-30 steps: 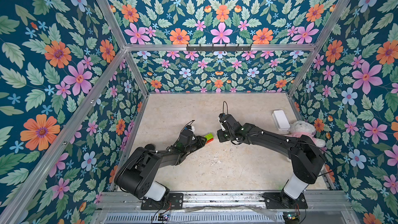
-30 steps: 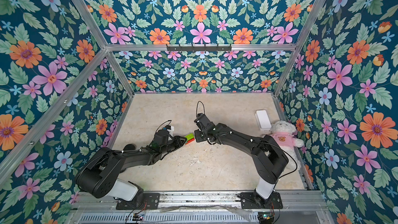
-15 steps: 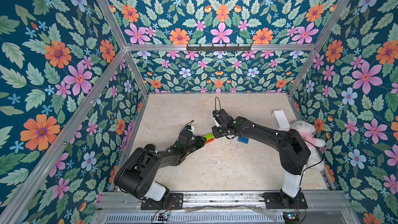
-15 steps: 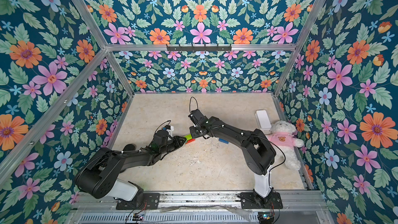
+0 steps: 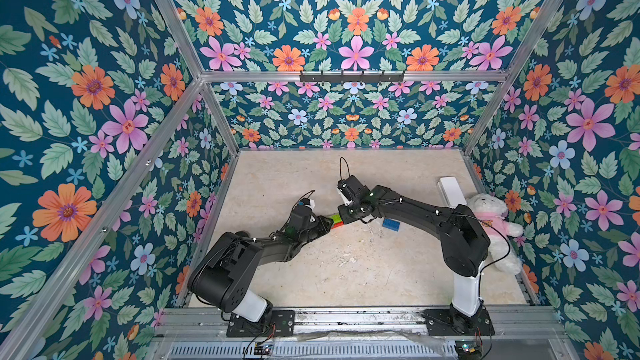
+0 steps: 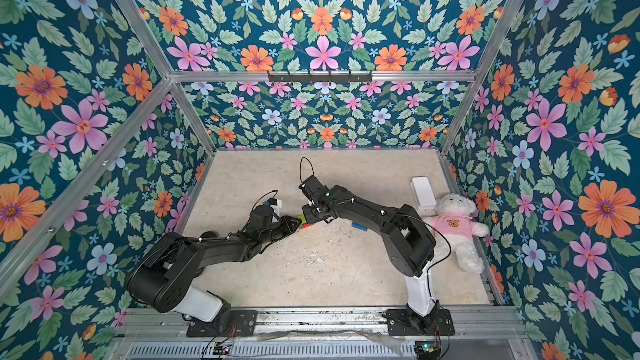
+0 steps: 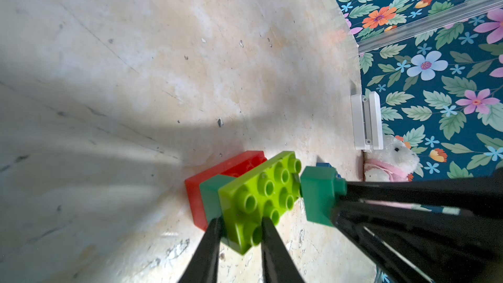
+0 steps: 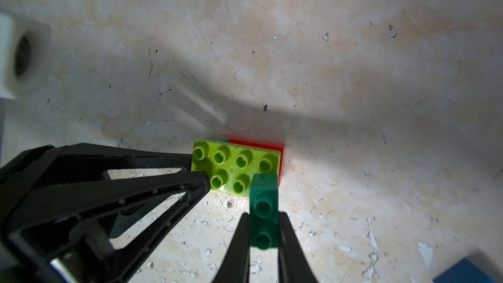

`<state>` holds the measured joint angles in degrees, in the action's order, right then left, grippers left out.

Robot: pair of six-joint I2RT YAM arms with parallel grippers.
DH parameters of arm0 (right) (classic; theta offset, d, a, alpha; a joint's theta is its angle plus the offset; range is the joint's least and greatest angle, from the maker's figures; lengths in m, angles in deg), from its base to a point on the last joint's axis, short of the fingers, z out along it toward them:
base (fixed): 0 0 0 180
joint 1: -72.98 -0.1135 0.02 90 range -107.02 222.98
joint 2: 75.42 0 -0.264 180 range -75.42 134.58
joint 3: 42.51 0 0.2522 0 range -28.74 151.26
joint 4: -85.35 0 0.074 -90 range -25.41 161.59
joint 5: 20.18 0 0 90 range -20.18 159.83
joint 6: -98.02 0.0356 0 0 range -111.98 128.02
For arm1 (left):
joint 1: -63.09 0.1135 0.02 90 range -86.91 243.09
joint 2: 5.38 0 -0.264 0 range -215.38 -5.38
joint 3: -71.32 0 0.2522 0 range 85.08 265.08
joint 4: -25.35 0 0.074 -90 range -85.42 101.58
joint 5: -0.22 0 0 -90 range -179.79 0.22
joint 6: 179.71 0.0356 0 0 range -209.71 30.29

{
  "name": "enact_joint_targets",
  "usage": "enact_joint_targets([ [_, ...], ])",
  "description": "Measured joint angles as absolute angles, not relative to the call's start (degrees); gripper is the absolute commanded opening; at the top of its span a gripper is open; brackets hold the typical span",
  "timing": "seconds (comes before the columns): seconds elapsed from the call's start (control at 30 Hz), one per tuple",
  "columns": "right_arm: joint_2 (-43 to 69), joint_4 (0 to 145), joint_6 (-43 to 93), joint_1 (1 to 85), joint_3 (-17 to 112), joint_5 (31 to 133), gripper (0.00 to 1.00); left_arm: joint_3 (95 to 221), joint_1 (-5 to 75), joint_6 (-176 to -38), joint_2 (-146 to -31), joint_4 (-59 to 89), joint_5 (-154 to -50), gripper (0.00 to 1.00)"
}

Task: Assemble the number 5 with lego
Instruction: Assemble the lego brick with the lego brick.

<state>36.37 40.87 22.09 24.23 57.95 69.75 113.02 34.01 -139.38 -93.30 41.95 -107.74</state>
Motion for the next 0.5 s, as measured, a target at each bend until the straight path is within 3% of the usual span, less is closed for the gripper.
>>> enact_joint_targets([
  [0.5,39.7,38.1,23.2,24.2,63.0,67.7,0.06,113.3,34.0,-138.8,-93.5,41.8,-107.7,0.26],
])
